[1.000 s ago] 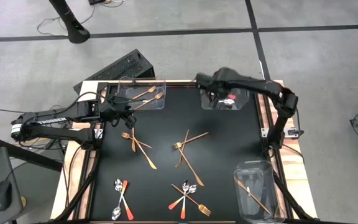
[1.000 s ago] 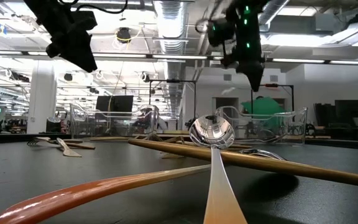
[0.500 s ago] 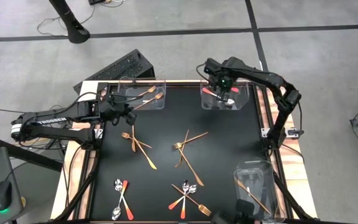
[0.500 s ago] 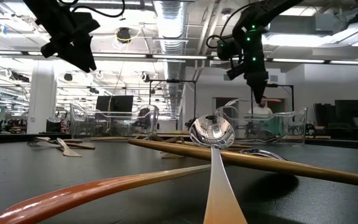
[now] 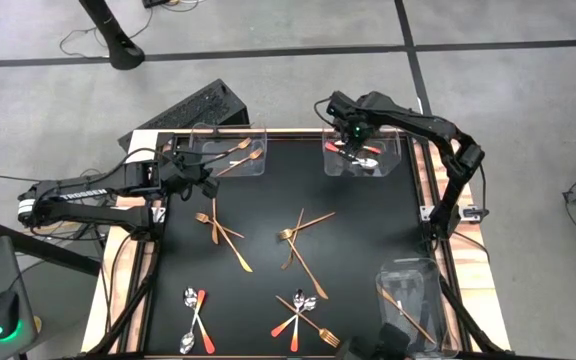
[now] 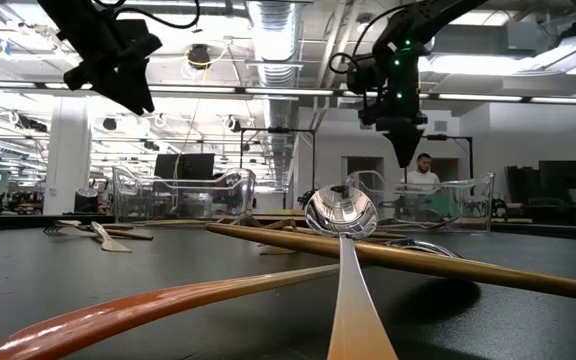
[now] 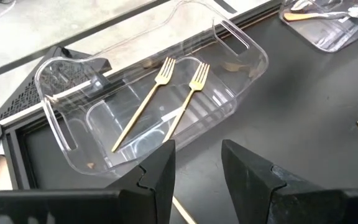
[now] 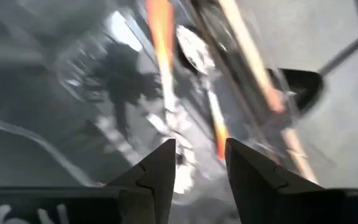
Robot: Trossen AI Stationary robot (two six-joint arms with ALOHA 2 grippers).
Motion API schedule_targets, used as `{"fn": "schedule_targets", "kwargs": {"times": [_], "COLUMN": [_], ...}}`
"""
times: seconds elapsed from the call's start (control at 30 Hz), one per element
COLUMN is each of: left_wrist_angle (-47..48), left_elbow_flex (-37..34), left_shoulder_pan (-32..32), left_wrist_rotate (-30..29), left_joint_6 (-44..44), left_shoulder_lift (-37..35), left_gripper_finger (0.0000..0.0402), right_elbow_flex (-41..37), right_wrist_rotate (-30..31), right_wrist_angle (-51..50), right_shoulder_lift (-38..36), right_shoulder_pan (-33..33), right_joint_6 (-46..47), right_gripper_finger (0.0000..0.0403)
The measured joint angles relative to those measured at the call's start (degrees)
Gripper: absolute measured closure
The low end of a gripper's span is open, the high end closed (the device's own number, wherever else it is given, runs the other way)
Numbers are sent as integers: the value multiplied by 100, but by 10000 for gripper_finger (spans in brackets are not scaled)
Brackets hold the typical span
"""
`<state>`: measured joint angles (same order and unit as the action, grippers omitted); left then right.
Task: Sort silverware by color (type)
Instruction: Put the gold table knife into the bottom left transparent bin
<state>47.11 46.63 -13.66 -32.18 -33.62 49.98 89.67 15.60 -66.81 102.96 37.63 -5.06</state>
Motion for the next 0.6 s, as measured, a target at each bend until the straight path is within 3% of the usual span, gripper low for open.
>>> {"fn": "schedule_targets", "kwargs": {"times": [0.2, 0.6], "left_wrist_angle": [2, 28], "left_elbow_flex": [0, 0], "left_shoulder_pan": [-1, 1], "left_wrist_rotate": [255, 1559], "left_joint_6": [87, 452], "left_shoulder_lift": [0, 0], "left_gripper_finger": [284, 284], "right_elbow_flex": [2, 268], "right_wrist_rotate": [-943, -1139], "right_wrist_angle": [602, 2532], "right_shoulder_lift": [0, -7], "right_shoulder_pan": [-497, -2008], "right_joint_6": [925, 1857], "right_gripper_finger": [237, 246]}}
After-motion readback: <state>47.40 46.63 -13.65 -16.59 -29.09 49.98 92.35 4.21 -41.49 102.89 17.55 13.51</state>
